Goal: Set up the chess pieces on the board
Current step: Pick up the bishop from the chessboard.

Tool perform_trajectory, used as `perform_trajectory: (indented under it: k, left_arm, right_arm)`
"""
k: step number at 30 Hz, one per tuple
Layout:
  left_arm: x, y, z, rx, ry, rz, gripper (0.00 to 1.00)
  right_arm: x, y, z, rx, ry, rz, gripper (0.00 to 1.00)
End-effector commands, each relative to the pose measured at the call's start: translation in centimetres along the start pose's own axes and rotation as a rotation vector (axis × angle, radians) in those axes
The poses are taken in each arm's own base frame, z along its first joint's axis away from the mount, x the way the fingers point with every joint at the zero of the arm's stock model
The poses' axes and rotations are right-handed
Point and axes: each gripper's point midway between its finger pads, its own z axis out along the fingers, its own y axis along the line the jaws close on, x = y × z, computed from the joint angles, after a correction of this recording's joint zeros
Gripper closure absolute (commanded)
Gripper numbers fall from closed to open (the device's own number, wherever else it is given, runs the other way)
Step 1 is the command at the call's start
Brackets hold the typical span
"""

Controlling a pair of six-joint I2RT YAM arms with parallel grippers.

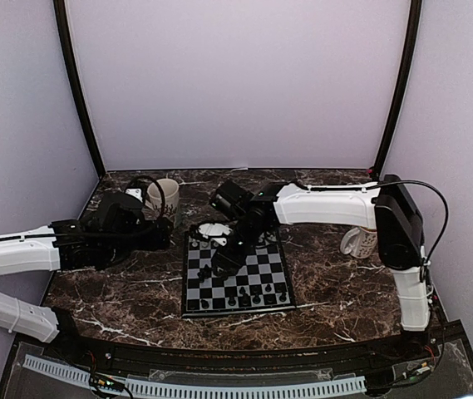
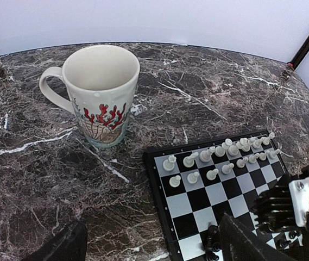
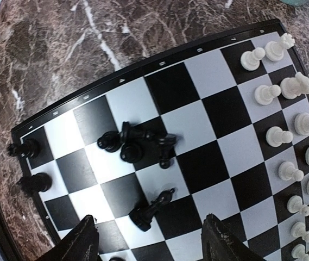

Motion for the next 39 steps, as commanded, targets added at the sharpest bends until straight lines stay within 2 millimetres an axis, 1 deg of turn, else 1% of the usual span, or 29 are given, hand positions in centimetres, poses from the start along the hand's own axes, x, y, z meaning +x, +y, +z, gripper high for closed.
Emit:
perform_trajectory:
  k: [1, 4, 8, 13, 19, 29, 34, 39]
  left_arm:
    - [0.6, -0.9, 0.5, 0.036, 0.037, 0.006, 0.14]
    - [1.0, -1.4, 0.8, 0.052, 0.059, 0.013, 0.15]
    - [1.4, -1.6, 1.1, 0.057, 0.081, 0.022, 0.16]
    - [1.7, -1.8, 1.3, 0.064, 0.085, 0.023, 0.16]
    - [1.6, -2.6, 1.5, 0.105, 0.079, 0.02, 0.16]
    - [1.8, -3.0, 1.6, 0.127, 0.088, 0.031, 0.17]
    - [2.0, -3.1, 1.6, 0.134, 0.088, 0.027, 0.18]
    - [2.0, -3.2, 1.7, 0.141, 0.088, 0.026, 0.18]
  right_arm:
    - [-1.4, -1.3, 0.8, 0.107, -0.004, 0.03, 0.35]
    - [-1.0, -1.7, 1.7, 0.123, 0.025, 0.039, 0.37]
    - [-0.2, -1.7, 2.6, 0.116, 0.056, 0.041, 0.41]
    - [1.0, -1.3, 3.3, 0.093, 0.087, 0.033, 0.49]
    - [2.2, -1.1, 3.7, 0.08, 0.119, 0.033, 0.51]
    - [3.4, -1.1, 3.2, 0.088, 0.142, 0.02, 0.53]
    - [3.9, -1.1, 2.7, 0.095, 0.139, 0.006, 0.6]
    - [3.7, -0.8, 2.3, 0.086, 0.129, -0.003, 0.67]
